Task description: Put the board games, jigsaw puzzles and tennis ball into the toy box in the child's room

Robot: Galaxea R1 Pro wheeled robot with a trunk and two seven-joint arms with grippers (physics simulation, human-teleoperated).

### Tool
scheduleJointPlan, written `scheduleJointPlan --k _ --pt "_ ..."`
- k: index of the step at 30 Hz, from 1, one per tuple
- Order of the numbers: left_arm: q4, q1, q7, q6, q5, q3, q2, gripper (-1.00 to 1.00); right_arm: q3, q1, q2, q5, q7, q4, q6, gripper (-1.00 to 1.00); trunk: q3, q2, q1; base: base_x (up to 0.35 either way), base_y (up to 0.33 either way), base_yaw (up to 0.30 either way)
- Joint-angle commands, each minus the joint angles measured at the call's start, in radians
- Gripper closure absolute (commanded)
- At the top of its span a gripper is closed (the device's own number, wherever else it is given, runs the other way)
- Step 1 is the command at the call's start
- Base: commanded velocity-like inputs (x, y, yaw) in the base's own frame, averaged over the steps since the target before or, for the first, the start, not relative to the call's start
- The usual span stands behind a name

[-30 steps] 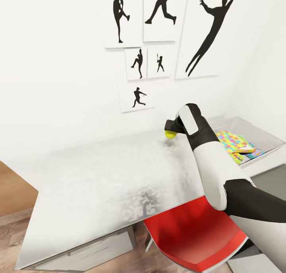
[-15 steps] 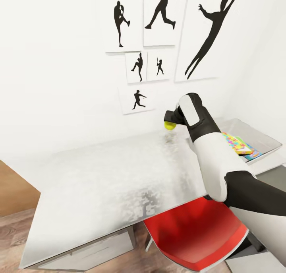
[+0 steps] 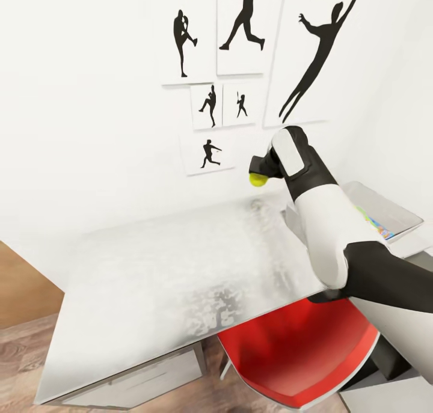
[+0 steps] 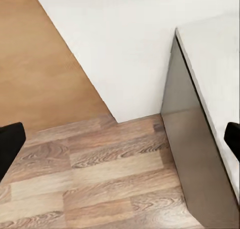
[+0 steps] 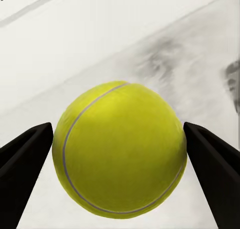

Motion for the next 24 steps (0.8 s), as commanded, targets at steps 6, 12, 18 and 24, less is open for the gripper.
scheduleJointPlan --k 6,12,18,24 --pt "-0.058 -0.001 -0.01 0.185 0.196 -0.213 -0.003 -1.0 -0.069 -0.044 -0.001 -0.013 -0.011 0.06 0.004 1.0 0.018 0.041 -0.023 0.0 0.0 0.0" --pt "-0.07 -0.002 -0.01 0.252 0.527 -0.381 0.001 -1.0 -0.097 -0.056 -0.009 -0.014 -0.012 0.071 0.01 1.0 0.036 0.083 -0.046 0.0 0.0 0.0" --pt "-0.067 -0.001 -0.01 0.253 0.686 -0.441 -0.011 -1.0 -0.15 -0.057 -0.016 -0.015 -0.012 0.071 0.01 1.0 0.046 0.104 -0.057 0.0 0.0 0.0" --pt "-0.051 0.0 -0.01 0.253 0.709 -0.455 -0.089 -1.0 -0.226 -0.056 -0.02 -0.015 -0.013 0.071 0.01 1.0 0.046 0.104 -0.057 0.0 0.0 0.0"
